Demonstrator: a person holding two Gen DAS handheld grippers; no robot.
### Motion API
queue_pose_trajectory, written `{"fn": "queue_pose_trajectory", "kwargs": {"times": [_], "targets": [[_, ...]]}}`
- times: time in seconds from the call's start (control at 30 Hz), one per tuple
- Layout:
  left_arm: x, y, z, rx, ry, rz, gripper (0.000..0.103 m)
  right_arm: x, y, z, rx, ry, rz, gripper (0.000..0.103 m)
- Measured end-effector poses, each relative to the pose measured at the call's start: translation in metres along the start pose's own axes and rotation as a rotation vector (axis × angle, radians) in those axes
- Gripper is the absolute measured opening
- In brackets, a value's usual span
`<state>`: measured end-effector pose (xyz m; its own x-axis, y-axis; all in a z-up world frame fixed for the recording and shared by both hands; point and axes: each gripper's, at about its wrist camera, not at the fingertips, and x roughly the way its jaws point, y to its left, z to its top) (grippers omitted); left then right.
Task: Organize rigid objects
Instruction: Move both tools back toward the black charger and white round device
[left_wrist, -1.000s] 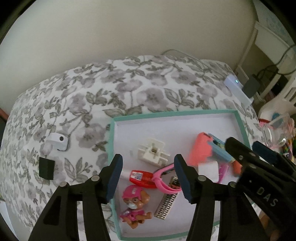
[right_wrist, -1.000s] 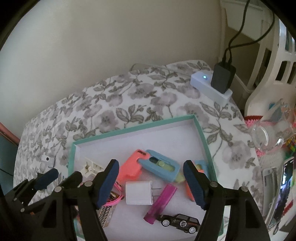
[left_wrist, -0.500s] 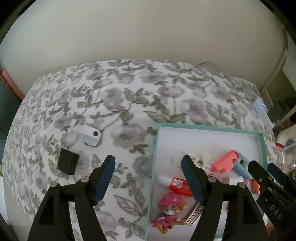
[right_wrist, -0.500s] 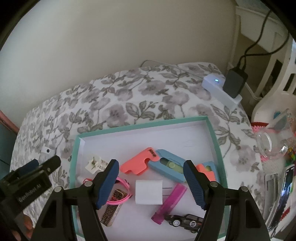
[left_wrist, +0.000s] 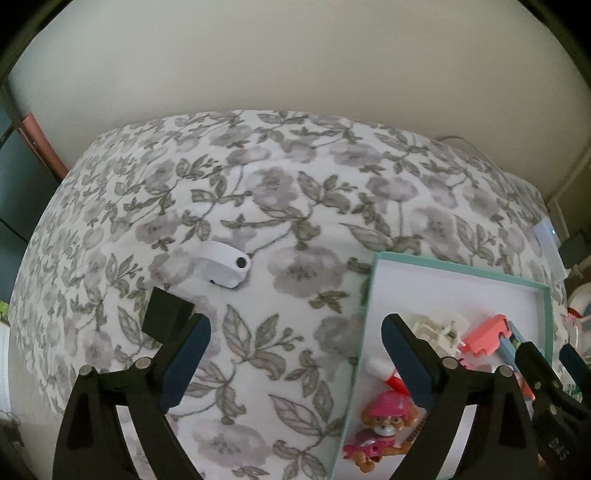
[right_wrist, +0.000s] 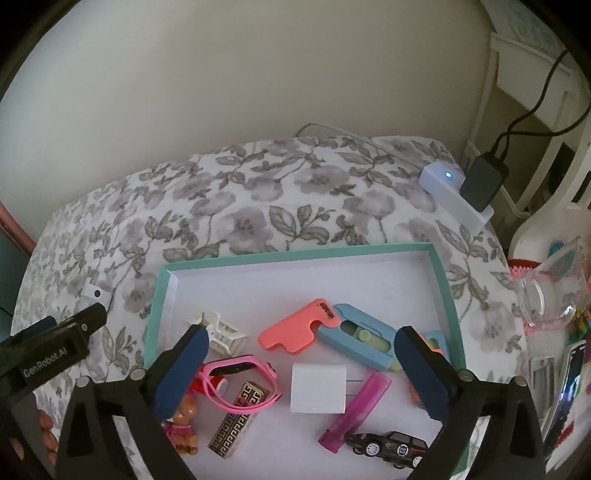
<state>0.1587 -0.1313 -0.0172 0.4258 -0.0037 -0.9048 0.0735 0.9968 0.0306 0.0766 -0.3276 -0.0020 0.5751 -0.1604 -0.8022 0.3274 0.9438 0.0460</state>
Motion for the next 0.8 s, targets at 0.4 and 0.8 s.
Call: {"fn": "queue_pose_trajectory", "kwargs": {"times": [0.4,0.8], "targets": [[0.006,0.046,0.008,-0.084,0.005,0.02,0.094,0.006,0.033,-0.002,-0.054,0.007,0.015,0.103],[0.01,0.125,0.015,-0.199,0.007,0.068,0.094,0.016,0.125,-0.013,-0.194,0.018,0.116,0.103]]}}
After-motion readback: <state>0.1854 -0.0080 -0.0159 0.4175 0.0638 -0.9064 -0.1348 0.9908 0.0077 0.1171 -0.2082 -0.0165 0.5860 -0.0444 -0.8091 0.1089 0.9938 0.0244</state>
